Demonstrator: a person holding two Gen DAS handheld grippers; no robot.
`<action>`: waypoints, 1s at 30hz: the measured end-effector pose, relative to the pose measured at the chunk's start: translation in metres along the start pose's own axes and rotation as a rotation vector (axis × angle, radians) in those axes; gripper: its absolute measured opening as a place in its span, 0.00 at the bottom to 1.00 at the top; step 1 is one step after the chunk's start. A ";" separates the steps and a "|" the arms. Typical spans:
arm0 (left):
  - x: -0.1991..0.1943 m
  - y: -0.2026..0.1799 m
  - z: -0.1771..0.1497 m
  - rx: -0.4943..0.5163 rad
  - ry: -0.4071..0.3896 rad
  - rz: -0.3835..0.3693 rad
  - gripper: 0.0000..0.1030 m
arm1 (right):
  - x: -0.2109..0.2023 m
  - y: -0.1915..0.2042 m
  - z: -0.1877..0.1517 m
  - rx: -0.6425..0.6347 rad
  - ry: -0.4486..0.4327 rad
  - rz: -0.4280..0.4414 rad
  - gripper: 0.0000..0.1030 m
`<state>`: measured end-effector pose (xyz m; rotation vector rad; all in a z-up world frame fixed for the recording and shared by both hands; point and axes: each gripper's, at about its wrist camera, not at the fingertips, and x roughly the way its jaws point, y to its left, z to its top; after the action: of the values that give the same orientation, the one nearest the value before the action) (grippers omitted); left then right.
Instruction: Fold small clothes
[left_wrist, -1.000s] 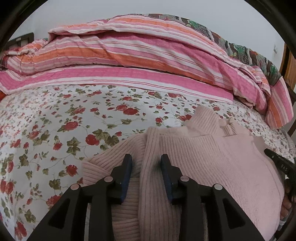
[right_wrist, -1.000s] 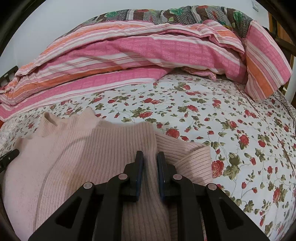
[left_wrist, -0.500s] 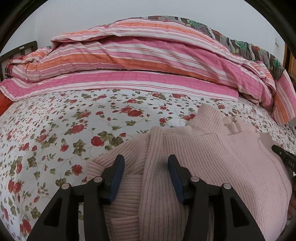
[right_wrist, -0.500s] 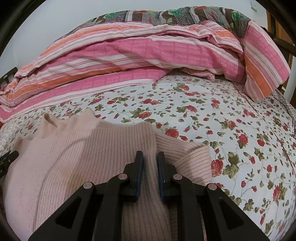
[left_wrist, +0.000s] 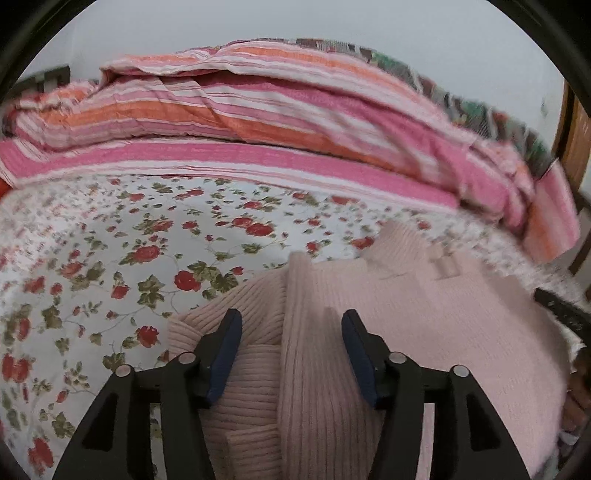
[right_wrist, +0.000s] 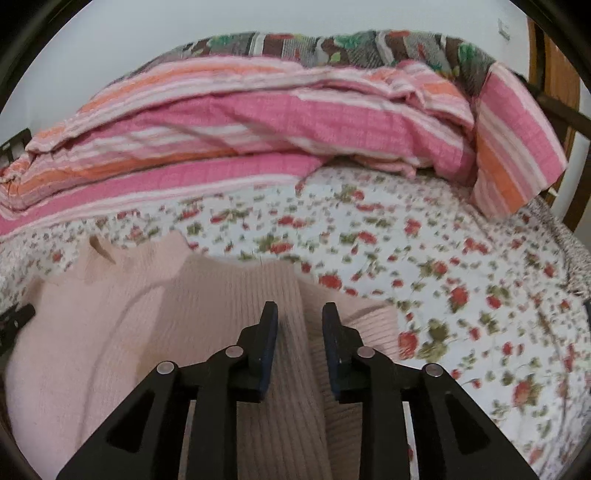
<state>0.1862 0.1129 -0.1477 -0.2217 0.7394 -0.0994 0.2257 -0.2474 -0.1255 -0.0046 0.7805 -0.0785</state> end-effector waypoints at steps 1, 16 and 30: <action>-0.003 0.005 0.001 -0.022 -0.002 -0.015 0.55 | -0.005 0.004 0.003 0.006 0.005 0.032 0.30; -0.047 0.064 -0.026 -0.112 -0.006 0.012 0.65 | 0.037 0.124 -0.009 -0.180 0.184 0.183 0.34; -0.083 0.065 -0.061 -0.110 0.003 -0.182 0.65 | 0.053 0.131 0.000 -0.159 0.178 0.138 0.35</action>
<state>0.0848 0.1799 -0.1520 -0.3937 0.7278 -0.2327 0.2722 -0.1204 -0.1670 -0.0961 0.9611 0.1154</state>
